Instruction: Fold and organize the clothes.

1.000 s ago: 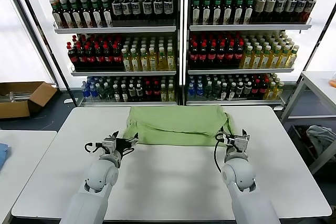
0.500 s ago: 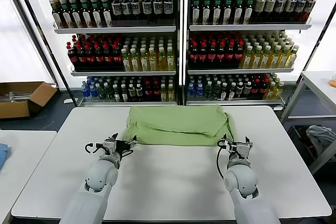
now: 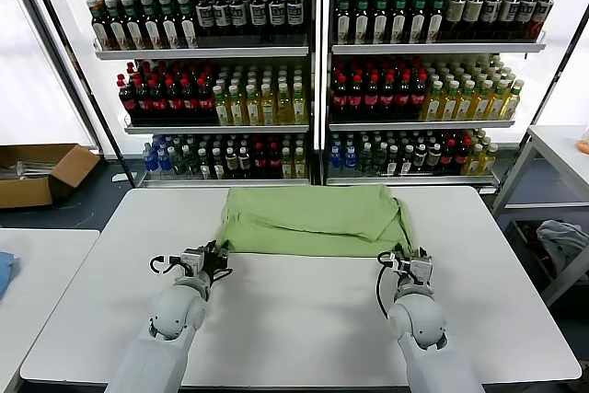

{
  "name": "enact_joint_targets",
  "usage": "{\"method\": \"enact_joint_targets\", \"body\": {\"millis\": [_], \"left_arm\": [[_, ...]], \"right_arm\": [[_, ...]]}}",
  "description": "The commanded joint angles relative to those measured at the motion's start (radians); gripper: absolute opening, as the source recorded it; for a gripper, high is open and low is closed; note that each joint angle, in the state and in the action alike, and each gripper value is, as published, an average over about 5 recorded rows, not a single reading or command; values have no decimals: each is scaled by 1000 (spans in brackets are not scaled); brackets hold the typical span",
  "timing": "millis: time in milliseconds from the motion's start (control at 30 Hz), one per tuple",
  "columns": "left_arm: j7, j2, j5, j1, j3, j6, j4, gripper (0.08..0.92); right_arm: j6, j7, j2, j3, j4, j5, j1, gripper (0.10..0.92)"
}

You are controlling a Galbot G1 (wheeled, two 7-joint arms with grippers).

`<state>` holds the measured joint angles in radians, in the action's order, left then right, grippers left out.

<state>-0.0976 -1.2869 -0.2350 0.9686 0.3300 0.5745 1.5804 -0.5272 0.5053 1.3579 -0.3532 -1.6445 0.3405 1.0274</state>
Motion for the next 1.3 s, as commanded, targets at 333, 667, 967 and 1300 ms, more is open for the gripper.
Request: {"method": "enact_joint_targets", "body": {"millis": [333,667,967,1300], "left_arm": [[6,8,4,61,10,4,86,84],[-3,-22,58,282,47,2,392,84],[-13,6,87,578,87,-7,669,84],[-14,1,152,804,102,-57,705,84]], "right_arm": [[-17,12,1,-2,-109,2,72,145],[-25,28,2,-3,-394,-36,263,126],[-50,63,-53,-48,-618,-44,494,126],[-47,77,-88,-86,-669,-51,673,126]]}}
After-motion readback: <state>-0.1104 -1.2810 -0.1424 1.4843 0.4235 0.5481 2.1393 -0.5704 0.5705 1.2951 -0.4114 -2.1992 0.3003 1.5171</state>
